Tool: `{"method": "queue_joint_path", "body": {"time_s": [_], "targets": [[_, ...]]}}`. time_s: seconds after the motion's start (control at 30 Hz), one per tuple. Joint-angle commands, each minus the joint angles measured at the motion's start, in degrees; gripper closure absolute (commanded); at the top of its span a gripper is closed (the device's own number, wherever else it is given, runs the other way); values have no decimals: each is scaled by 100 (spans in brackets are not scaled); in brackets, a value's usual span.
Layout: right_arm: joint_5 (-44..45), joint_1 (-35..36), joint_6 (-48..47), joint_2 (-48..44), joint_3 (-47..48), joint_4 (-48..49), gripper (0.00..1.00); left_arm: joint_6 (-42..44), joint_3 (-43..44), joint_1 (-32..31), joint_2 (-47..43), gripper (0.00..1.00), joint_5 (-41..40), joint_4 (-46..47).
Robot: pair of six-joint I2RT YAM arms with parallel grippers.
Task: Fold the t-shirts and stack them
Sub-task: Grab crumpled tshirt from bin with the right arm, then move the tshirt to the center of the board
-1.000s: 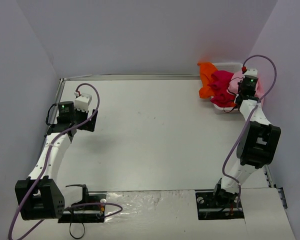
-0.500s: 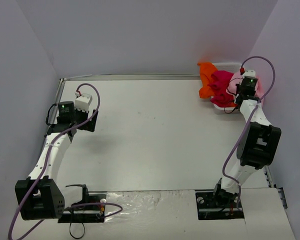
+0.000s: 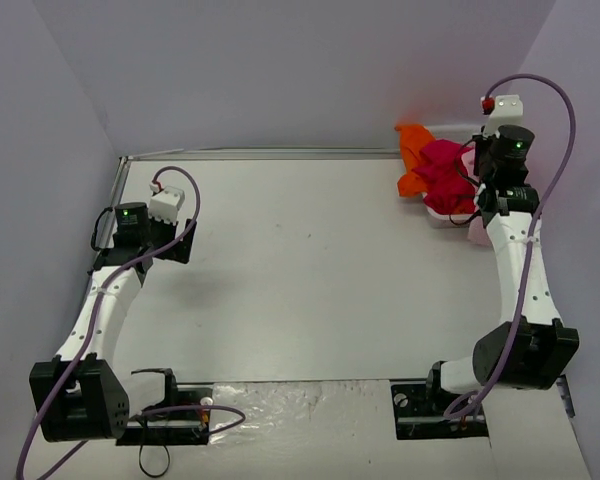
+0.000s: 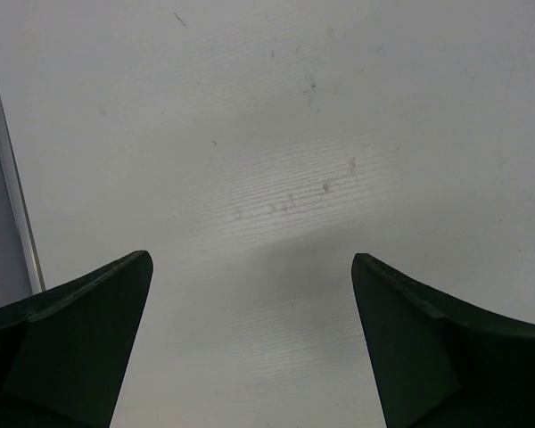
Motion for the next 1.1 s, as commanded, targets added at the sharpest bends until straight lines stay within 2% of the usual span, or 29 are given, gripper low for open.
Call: {"method": "queue_joint_path", "body": {"time_s": [0.0,0.17,0.33,0.43,0.67,0.87,1.07], "targets": [[97,21,-222,-231,693,-166,100,26,75,12,-172,6,110,-96],[-7,162,-328,-231,1608,-342,100,34,83,12,-164,6,110,-105],[-920,478,-231,-388,2295,-693,100,43,75,20,-164,6,83,-79],[-1246,952,-214,-433,2549,-1131,100,43,75,20,-137,5,83,-88],[-2687,1883,-328,-477,2060,-1783,100,43,83,11,-111,6,66,-88],[-3066,2772,-301,-284,1628,-2161,100,69,66,29,-102,6,31,-88],[-4393,3334,-599,32,1531,-3022,100,96,39,38,-102,6,-13,-52]]}}
